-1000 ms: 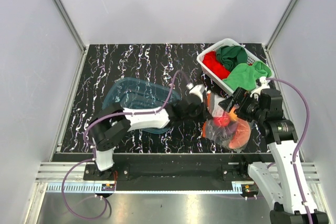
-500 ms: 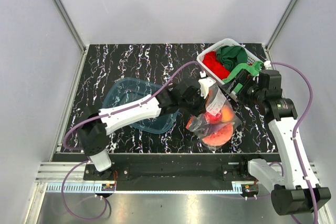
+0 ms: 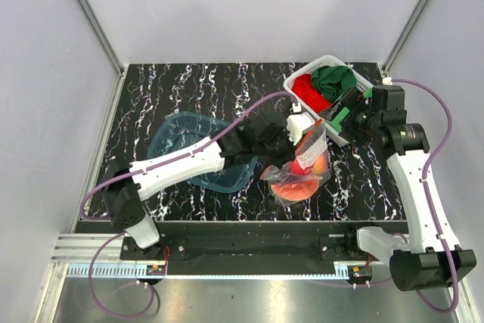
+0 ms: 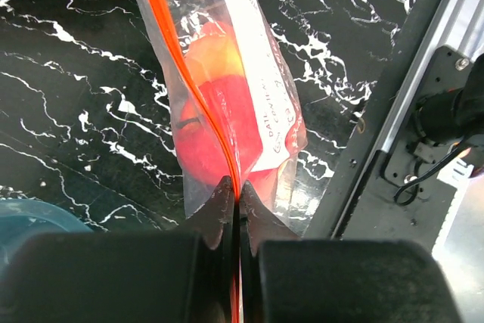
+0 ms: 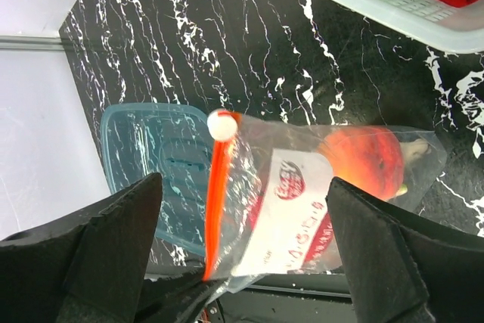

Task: Open the zip-top bag and remove the fake food

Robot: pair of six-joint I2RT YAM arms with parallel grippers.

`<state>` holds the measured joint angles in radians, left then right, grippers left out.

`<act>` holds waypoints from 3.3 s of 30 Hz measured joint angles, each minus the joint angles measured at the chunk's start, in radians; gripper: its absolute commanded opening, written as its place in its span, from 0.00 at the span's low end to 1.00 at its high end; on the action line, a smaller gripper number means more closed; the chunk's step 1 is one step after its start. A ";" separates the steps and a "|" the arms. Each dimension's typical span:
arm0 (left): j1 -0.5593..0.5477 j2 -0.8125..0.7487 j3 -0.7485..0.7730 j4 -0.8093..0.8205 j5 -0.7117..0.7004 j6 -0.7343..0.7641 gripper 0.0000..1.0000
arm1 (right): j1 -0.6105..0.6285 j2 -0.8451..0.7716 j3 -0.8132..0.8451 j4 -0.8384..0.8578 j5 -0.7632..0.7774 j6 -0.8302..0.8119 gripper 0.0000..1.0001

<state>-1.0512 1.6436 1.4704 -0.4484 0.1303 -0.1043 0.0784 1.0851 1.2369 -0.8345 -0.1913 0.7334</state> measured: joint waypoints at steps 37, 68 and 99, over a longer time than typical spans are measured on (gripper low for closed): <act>-0.080 0.087 0.166 0.007 -0.225 -0.069 0.51 | 0.105 -0.086 -0.037 -0.077 0.004 0.013 0.02; 0.176 -0.013 0.007 0.127 0.609 -0.045 0.00 | 0.105 -0.583 -0.532 0.598 -0.359 -0.372 0.95; 0.209 -0.072 -0.024 0.163 0.776 -0.024 0.00 | 0.105 -0.611 -0.701 0.937 -0.565 -0.236 0.28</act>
<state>-0.8421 1.5715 1.4467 -0.2855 0.9062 -0.1280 0.1833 0.4740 0.5362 0.1028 -0.7567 0.4976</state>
